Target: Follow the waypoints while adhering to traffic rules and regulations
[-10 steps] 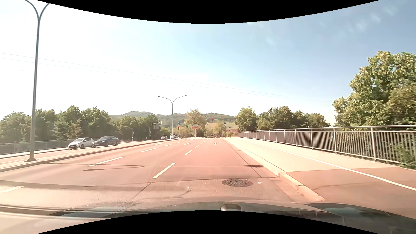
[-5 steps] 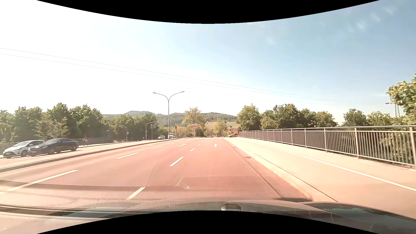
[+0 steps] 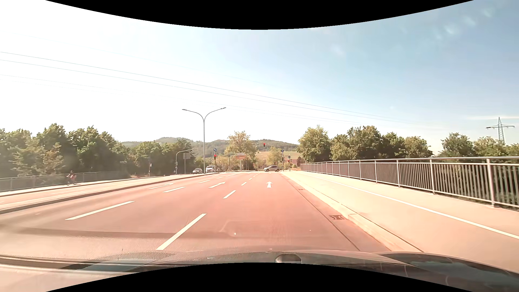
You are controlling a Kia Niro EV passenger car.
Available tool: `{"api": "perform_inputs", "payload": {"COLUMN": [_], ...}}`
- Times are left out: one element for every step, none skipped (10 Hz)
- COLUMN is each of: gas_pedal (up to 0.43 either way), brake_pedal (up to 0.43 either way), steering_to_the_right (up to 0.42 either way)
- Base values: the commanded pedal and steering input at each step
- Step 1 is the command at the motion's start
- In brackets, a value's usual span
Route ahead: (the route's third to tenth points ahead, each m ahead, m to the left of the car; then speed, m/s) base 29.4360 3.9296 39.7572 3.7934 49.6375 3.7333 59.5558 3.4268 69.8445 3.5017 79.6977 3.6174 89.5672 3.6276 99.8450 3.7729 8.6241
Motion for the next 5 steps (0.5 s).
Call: {"api": "perform_inputs", "payload": {"gas_pedal": [0.228,0.228,0.228,0.189,0.118], "brake_pedal": [0.000,0.000,0.000,0.000,0.000], "steering_to_the_right": [-0.001,-0.001,0.000,0.000,0.000]}}
